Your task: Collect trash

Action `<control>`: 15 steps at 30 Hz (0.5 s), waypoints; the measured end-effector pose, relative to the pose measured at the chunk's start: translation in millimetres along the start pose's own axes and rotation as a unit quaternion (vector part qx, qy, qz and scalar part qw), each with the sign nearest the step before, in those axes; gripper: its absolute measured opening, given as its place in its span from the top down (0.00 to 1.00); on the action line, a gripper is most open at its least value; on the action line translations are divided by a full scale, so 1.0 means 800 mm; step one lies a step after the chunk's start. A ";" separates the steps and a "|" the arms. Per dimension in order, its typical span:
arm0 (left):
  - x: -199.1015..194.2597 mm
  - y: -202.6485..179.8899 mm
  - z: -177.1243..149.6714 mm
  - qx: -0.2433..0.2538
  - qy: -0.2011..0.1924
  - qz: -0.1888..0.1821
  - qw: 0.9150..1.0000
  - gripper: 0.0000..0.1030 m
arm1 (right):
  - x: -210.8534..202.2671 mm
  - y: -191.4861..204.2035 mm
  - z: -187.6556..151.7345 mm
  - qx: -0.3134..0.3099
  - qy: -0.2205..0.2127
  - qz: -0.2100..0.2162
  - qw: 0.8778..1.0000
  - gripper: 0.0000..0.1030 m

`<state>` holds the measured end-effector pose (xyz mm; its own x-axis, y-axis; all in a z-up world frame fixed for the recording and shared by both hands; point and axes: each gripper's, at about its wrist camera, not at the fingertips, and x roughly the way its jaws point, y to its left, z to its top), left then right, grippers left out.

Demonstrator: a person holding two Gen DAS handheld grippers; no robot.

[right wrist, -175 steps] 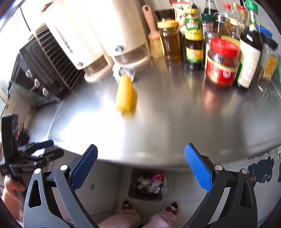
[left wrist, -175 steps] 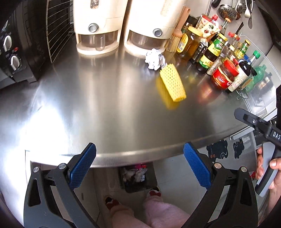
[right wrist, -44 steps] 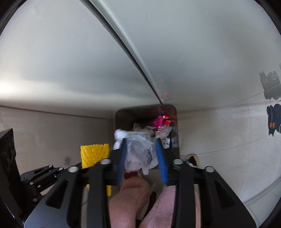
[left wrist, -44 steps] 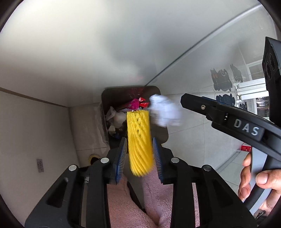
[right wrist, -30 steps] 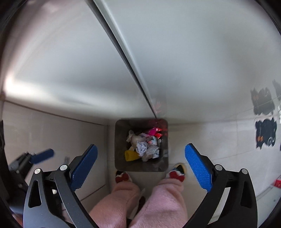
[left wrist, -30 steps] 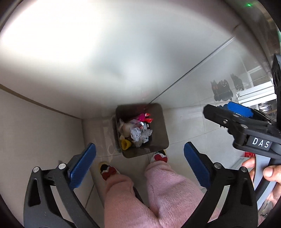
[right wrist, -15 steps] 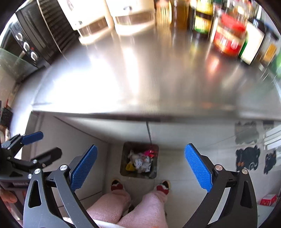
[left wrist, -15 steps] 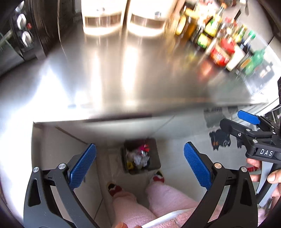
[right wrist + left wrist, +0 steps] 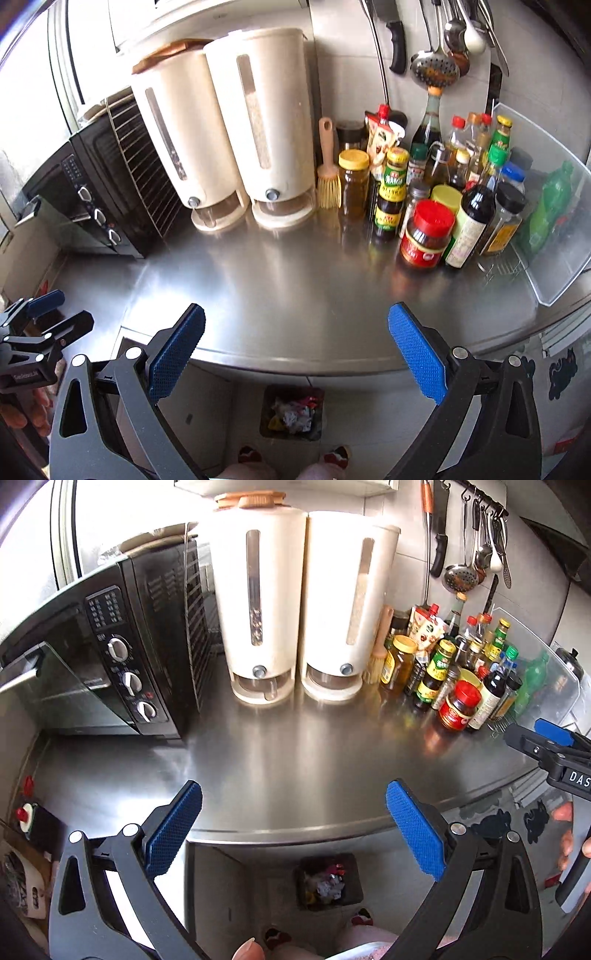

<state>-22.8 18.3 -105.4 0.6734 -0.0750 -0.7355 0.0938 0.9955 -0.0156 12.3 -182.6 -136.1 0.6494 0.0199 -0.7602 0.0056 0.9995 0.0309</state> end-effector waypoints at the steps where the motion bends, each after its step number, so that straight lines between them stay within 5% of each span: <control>1: -0.006 0.003 0.006 -0.002 -0.006 0.004 1.000 0.08 | -0.008 -0.001 0.009 0.000 -0.008 -0.003 1.000 0.03; 7: -0.027 0.003 0.032 -0.008 -0.039 0.032 0.999 0.08 | -0.032 0.008 0.043 -0.016 -0.041 -0.027 0.999 0.03; 15: -0.029 -0.003 0.047 -0.012 -0.054 0.026 0.998 0.08 | -0.049 0.022 0.062 -0.007 -0.072 -0.026 0.997 0.03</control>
<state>-11.2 15.4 -63.0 0.7521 -0.0284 -0.6585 0.0400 0.9992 0.0026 24.8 -166.8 -73.5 0.7504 -0.0343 -0.6600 0.0313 0.9994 -0.0163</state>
